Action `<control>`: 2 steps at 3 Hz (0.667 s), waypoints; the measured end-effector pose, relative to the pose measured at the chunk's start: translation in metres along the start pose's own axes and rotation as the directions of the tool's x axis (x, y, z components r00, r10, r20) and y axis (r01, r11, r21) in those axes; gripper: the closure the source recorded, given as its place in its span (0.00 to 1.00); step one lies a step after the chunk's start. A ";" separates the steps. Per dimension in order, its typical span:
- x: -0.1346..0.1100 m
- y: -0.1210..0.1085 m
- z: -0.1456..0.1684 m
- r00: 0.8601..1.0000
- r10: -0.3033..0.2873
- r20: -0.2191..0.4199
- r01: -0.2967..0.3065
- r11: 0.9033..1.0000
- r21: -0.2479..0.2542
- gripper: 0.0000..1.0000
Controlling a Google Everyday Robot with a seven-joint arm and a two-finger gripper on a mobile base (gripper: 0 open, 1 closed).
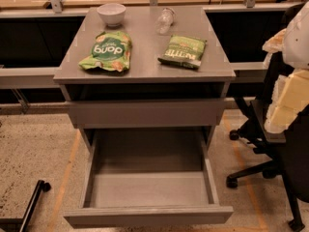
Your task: Place green rice chip bag into middle drawer
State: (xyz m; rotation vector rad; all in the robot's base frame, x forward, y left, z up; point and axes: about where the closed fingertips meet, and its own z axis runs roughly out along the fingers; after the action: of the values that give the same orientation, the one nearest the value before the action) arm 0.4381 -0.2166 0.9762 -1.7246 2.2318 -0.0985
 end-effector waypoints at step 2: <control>-0.017 -0.018 0.012 0.999 -0.009 0.042 0.009 1.000 0.017 0.00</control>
Offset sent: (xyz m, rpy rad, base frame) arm 0.0533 0.0281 -0.0117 0.0749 -0.0433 0.0344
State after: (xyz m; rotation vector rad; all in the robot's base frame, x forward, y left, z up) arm 0.4622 -0.2035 0.9727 -1.7123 2.1875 -0.0818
